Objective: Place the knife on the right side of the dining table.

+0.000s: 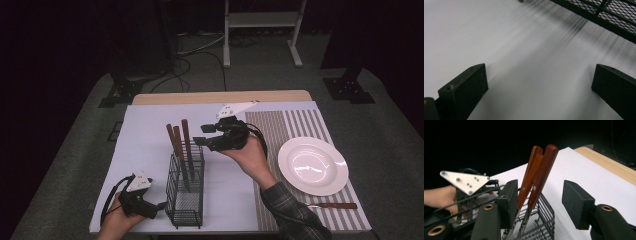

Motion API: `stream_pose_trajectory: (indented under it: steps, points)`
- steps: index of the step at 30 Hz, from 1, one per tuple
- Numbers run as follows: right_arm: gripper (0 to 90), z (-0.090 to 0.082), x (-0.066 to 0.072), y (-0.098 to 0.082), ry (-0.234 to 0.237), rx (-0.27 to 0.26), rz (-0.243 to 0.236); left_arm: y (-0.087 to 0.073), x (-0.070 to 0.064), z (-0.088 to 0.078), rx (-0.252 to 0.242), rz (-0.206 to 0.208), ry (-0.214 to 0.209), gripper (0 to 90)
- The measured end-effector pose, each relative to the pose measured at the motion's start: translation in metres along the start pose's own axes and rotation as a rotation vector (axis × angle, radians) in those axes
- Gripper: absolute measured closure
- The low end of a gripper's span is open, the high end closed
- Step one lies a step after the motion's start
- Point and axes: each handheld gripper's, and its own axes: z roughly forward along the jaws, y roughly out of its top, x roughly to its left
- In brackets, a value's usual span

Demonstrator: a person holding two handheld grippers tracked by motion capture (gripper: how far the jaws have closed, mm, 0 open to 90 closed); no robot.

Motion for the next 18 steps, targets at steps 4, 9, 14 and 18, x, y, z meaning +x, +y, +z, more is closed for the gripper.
stream_pose_trajectory:
  steps: [4,9,14,18]
  points:
    - [44.5,0.009,-0.002,0.007,0.003,-0.009,-0.002,0.000,0.000,0.000,0.002,0.001,0.000,0.0]
    - [43.4,0.019,-0.007,0.014,0.000,-0.021,0.001,0.000,0.000,0.000,0.002,0.001,0.000,0.0]
    - [43.2,0.031,-0.015,0.021,0.014,-0.033,0.026,0.000,0.000,0.000,0.002,0.001,0.000,0.0]
    - [44.0,0.039,-0.019,0.023,0.021,-0.036,0.028,0.000,0.000,0.000,0.003,0.001,-0.001,0.0]
